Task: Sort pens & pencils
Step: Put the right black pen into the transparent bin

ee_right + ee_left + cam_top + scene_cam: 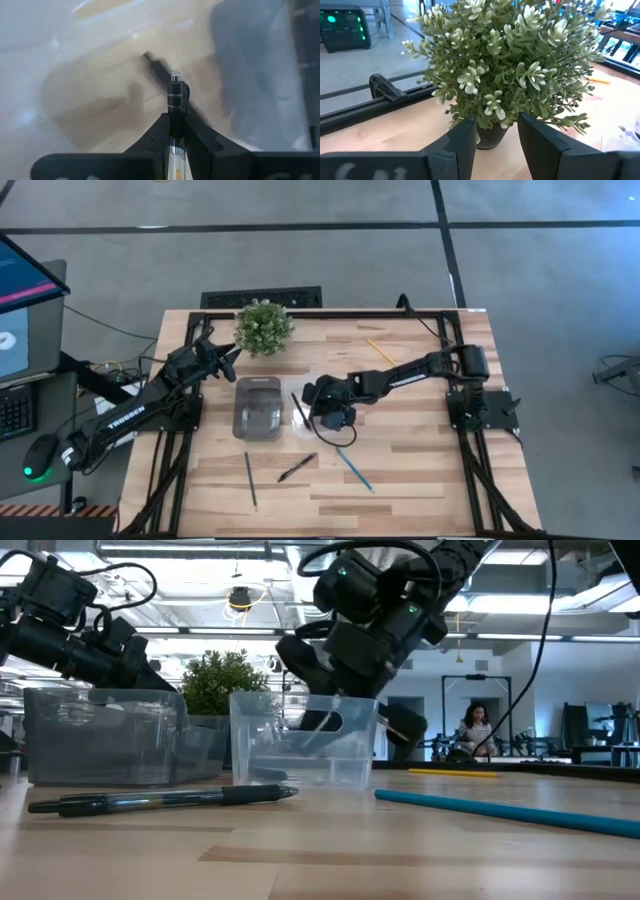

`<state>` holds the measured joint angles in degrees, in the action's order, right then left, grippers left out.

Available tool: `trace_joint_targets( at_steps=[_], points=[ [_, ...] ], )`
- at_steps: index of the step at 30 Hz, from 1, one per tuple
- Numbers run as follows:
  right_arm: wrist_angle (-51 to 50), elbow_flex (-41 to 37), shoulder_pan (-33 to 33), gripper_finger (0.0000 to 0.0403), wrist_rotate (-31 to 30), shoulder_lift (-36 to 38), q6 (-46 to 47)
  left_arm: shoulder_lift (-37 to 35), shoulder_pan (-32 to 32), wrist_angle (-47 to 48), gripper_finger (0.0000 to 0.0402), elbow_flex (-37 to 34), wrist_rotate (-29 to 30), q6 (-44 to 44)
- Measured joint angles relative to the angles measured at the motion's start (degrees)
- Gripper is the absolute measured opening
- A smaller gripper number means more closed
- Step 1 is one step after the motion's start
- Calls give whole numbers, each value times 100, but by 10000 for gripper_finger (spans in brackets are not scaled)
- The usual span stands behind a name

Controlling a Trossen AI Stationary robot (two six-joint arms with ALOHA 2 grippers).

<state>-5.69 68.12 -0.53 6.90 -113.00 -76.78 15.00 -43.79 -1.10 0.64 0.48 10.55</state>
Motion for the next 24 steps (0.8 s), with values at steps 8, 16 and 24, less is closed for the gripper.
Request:
trace_joint_targets(
  at_steps=[8, 16, 24],
  points=[
    [72, 4, 17, 68, -9, 16, 25, 38, 0, 0, 135, -1, 0, -51],
    [67, 4, 19, 68, -9, 16, 27, 39, 0, 1, 135, 0, 0, -51],
    [107, 4, 13, 68, -160, 16, 32, 39, 0, 0, 135, 0, -1, -49]
  ],
)
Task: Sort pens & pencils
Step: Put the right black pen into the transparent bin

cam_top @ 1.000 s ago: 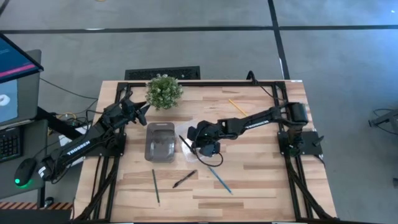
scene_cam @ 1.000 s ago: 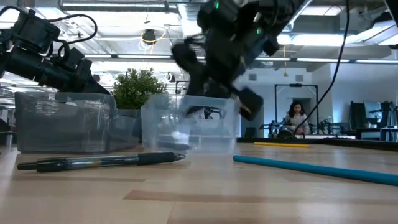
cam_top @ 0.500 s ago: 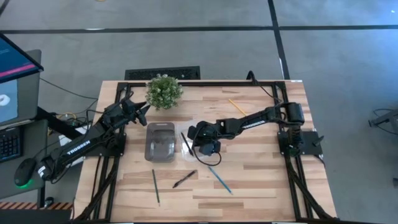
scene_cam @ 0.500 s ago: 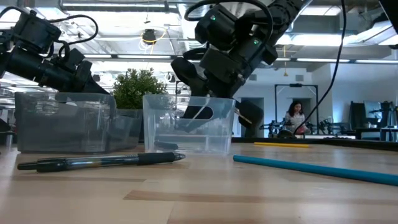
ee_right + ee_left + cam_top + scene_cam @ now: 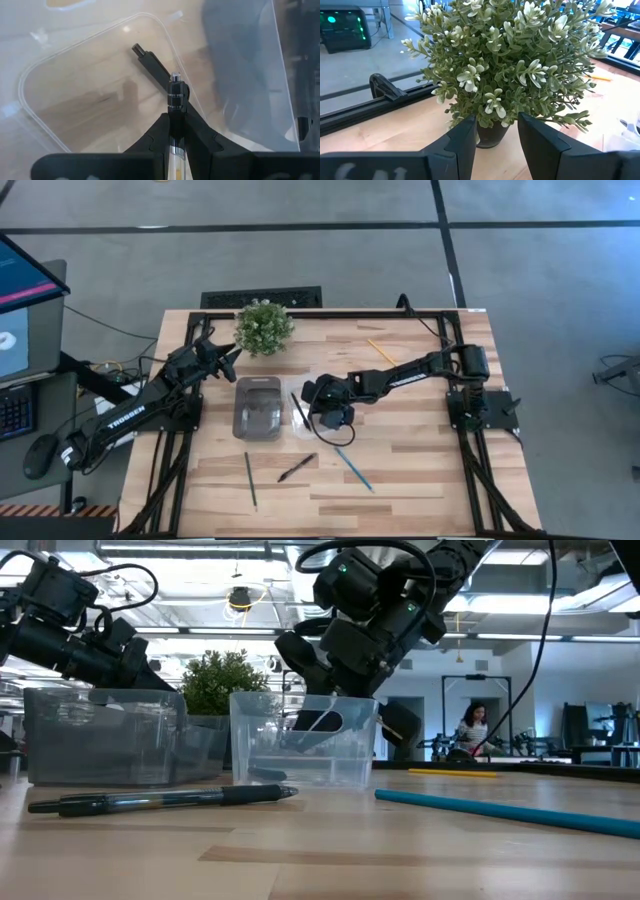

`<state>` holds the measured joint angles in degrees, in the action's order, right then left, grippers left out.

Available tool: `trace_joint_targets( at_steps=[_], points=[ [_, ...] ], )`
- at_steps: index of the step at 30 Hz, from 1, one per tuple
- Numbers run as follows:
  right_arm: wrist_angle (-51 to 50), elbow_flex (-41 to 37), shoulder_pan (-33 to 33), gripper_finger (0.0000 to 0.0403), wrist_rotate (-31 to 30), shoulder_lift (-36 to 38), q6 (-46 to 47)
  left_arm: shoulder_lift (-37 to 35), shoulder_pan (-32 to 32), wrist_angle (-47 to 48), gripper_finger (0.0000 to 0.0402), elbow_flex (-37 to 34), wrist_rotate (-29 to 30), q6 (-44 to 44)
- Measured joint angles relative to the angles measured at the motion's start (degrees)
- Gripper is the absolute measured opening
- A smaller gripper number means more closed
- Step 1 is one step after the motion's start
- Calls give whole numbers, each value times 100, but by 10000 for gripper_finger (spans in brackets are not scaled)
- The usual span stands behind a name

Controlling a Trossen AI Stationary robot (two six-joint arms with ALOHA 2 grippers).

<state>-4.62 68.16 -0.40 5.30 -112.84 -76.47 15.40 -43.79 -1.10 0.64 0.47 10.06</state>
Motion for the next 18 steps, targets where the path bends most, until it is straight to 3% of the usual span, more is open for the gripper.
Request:
trace_joint_targets(
  at_steps=[13, 18],
  points=[
    [-2, 0, -1, 68, 60, 0, 14, 0, 0, 0, 135, -1, 1, -1],
    [-2, 0, -1, 68, 65, 0, 429, 0, 0, 0, 135, 0, 0, -2]
  ],
)
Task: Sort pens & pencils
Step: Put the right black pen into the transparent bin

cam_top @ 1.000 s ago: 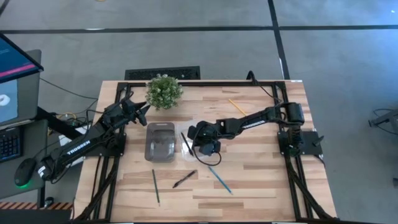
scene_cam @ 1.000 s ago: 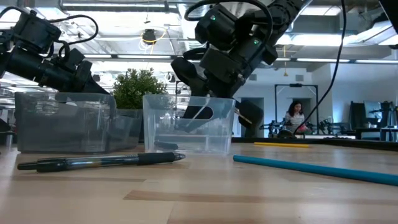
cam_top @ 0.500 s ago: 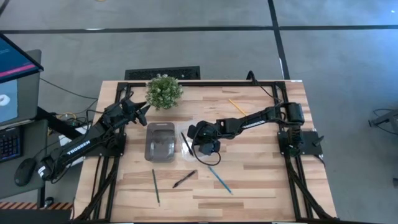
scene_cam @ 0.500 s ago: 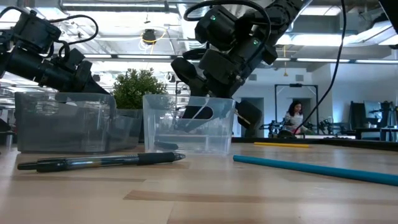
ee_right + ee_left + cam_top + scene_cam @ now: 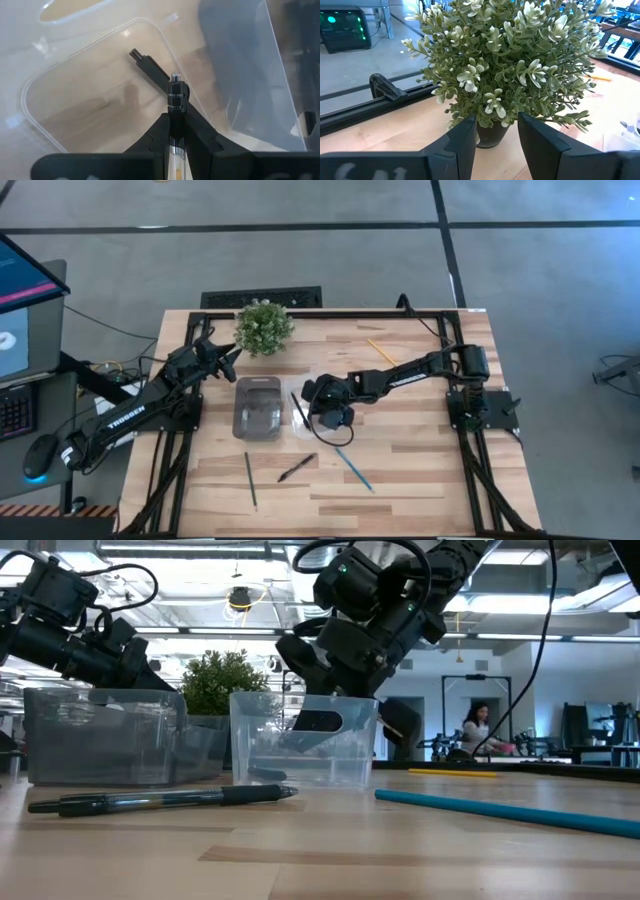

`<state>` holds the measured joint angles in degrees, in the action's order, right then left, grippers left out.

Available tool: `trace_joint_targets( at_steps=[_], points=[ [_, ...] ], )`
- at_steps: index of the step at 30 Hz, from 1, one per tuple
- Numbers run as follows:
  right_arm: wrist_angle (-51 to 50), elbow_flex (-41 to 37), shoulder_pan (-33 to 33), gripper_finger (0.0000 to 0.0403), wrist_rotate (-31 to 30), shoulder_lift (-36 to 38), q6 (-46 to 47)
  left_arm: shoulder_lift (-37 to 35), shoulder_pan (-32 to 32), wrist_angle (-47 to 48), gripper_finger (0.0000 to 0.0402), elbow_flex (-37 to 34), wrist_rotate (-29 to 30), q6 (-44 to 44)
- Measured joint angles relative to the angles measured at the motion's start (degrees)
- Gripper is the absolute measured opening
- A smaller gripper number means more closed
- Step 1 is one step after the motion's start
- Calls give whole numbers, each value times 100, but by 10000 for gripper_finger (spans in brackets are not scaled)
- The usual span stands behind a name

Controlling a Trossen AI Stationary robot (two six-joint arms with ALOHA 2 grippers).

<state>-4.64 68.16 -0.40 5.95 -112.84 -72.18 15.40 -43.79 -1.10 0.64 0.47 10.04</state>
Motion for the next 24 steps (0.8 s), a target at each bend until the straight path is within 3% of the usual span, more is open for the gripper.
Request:
trace_joint_targets(
  at_steps=[6, 15, 24],
  points=[
    [-3, 0, 0, 77, 27, 0, 61, 0, 0, 2, 135, -2, 0, 0],
    [-38, 2, 0, 168, 156, 5, 24, -1, 1, 0, 135, 0, 0, 2],
    [-40, 4, 0, 203, 85, 23, 24, 0, 2, 0, 135, 0, 0, 2]
  ],
)
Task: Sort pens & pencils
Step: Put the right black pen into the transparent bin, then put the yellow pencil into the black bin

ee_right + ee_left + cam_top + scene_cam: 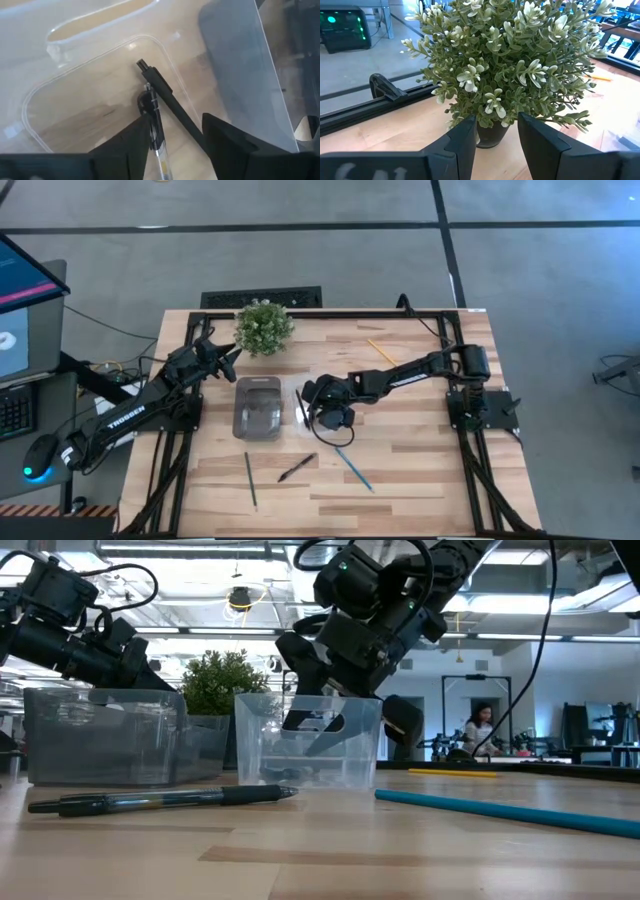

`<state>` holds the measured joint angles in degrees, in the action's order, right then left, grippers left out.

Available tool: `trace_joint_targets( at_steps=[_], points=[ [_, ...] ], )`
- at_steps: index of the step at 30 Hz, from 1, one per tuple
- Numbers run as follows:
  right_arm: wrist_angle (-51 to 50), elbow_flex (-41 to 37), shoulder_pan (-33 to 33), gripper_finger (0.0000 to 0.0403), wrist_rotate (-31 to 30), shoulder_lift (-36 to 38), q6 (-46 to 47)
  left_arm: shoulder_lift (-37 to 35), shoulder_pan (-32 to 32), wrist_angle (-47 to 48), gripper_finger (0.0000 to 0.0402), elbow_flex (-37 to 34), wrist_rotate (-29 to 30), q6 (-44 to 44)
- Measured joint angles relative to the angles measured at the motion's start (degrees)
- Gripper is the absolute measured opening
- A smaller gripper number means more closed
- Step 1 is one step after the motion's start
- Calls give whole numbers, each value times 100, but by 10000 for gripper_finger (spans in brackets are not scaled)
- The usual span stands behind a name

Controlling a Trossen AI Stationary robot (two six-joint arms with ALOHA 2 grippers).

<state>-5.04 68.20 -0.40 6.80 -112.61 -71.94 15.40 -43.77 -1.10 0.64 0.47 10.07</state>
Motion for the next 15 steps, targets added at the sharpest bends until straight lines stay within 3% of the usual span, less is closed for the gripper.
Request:
trace_joint_targets(
  at_steps=[9, 15],
  points=[
    [218, 49, -114, 205, -436, 280, 106, -1, 0, 2, 135, -2, 2, 0],
    [167, 320, -138, 205, -436, 675, 1011, 1, 0, 1, 135, -1, 1, 4]
  ],
)
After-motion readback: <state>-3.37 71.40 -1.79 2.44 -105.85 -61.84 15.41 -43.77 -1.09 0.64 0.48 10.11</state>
